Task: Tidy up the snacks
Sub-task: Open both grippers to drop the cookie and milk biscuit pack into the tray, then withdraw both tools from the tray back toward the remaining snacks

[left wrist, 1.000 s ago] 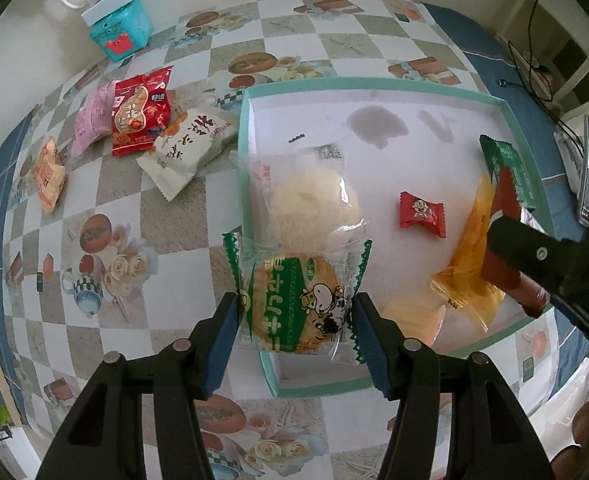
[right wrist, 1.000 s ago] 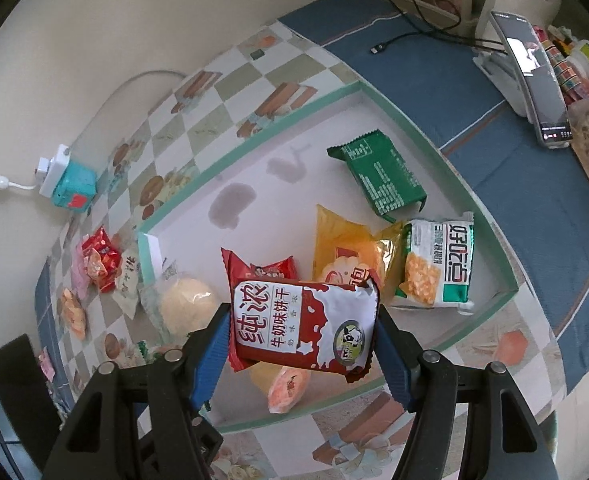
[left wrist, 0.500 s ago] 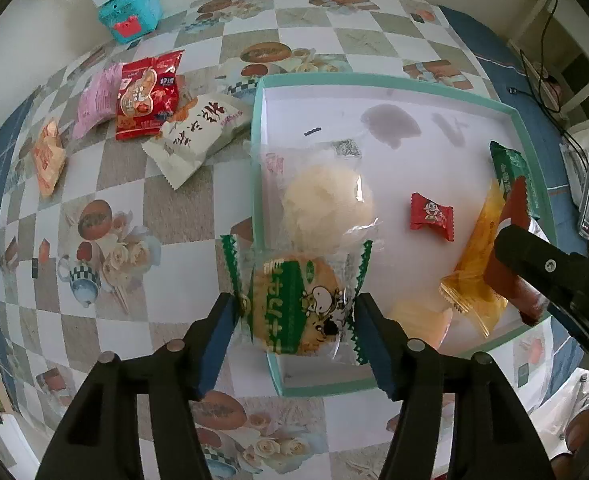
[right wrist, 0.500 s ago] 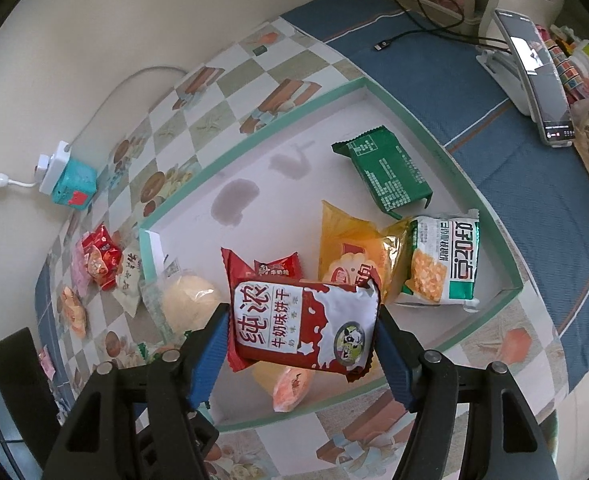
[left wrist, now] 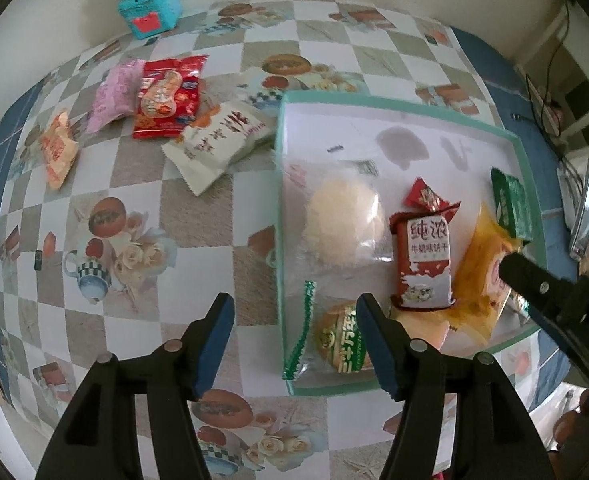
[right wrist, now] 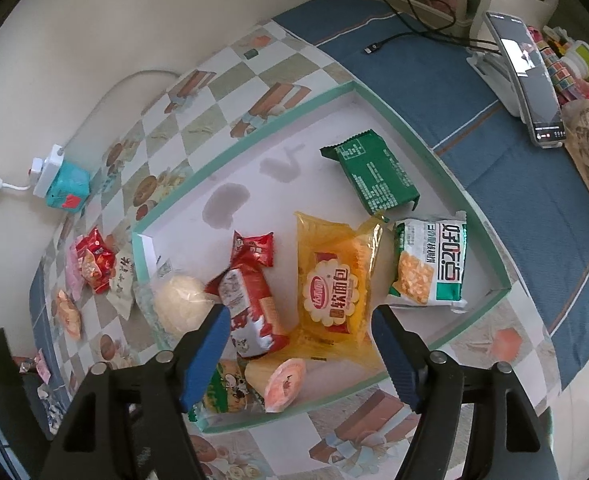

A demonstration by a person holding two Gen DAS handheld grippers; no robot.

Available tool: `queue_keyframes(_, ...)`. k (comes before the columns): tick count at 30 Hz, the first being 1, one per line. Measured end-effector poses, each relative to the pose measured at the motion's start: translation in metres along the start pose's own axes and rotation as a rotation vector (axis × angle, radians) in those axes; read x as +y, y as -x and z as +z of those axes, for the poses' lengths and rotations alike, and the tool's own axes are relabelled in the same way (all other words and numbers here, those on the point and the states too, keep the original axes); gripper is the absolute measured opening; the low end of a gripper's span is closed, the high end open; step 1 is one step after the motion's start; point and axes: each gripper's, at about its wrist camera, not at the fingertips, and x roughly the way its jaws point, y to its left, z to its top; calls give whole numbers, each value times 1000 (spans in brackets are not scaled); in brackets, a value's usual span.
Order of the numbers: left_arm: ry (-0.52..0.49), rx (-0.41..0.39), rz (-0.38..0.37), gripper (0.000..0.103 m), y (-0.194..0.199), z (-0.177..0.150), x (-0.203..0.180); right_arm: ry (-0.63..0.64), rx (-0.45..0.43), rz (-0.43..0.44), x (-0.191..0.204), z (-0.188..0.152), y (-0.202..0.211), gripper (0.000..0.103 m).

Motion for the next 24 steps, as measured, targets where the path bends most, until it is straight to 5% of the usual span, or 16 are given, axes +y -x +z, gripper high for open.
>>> queue_keyframes(12, 268, -59, -1, 81, 19, 10, 82, 30, 12, -31, 10, -4, -5, 79)
queue_keyframes(20, 465, -88, 28, 89, 24, 12, 150, 112, -9, -51, 36, -14, -5, 99)
queue_keyframes(24, 550, -85, 31, 91, 21, 8, 176, 156, -17, -60, 48, -19, -4, 101)
